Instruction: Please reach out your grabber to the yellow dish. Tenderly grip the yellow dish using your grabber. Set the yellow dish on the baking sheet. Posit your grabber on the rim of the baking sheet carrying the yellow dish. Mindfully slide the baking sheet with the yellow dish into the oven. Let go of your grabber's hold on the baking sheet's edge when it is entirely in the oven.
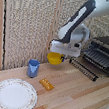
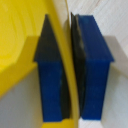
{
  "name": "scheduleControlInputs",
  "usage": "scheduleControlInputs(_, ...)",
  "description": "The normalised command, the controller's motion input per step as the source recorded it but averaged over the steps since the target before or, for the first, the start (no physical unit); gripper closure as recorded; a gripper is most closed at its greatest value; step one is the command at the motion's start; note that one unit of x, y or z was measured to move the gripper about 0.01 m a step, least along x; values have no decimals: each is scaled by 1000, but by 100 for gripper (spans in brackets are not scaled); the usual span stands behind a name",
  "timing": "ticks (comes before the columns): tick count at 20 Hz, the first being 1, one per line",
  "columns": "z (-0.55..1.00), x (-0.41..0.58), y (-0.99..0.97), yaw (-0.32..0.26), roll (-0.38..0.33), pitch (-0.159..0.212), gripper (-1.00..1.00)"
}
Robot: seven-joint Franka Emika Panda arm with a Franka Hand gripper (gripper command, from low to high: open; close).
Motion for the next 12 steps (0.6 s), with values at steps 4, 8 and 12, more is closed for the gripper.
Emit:
scheduleControlInputs(4,859,346,-159,-255,-68,38,100)
scheduleControlInputs(8,874,227,-406,-242,-2,88,100)
scheduleControlInputs(12,749,92,-521,-226,0,75,100)
